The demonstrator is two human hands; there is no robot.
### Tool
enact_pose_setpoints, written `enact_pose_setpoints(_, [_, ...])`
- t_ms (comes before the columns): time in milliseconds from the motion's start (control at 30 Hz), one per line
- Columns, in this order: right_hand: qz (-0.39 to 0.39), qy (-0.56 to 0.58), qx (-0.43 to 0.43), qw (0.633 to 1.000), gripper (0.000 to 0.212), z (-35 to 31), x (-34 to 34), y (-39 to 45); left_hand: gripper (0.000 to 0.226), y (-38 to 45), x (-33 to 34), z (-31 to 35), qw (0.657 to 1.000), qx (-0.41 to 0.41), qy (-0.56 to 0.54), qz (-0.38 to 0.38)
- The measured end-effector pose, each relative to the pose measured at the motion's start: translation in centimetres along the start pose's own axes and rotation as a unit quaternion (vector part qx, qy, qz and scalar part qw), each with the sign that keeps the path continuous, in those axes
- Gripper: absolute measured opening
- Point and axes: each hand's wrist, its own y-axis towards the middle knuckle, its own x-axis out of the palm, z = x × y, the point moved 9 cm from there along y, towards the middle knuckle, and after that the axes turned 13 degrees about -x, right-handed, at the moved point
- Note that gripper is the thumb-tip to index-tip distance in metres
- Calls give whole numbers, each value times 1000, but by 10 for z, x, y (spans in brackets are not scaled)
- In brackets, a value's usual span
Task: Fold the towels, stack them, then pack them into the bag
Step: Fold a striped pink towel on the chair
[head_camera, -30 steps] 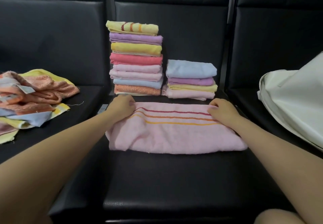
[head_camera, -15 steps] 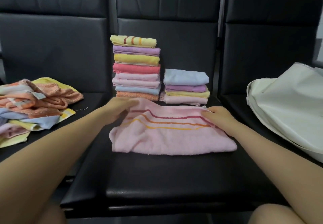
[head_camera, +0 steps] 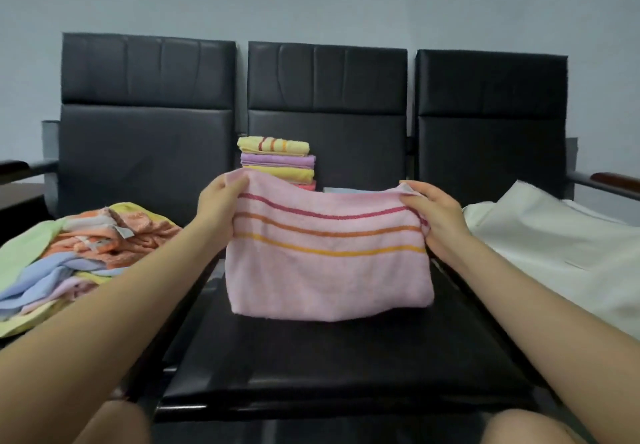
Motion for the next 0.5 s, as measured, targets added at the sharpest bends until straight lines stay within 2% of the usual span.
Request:
enact_pose_setpoints(67, [-20,-14,-25,999,18,-37,7,11,17,-14,-5,37,999,39,9,20])
enact_pose_setpoints(167, [-50,2,-49,998,23,-91,17,25,14,-31,-12,89,996,69,-51,22])
enact_pose_setpoints(300, [-38,69,-41,996,31,-142,20,40,14,-46,-11,134,993,27,-106,-31])
enact_pose_setpoints(400, [-52,97,2,994,24,-162,23,45,13,-59,-5,157,995,15,-73,-71])
enact_pose_setpoints(500, [-77,59,39,995,17,-161,22,48,14,-60,-7,161,997,4,-11,-73])
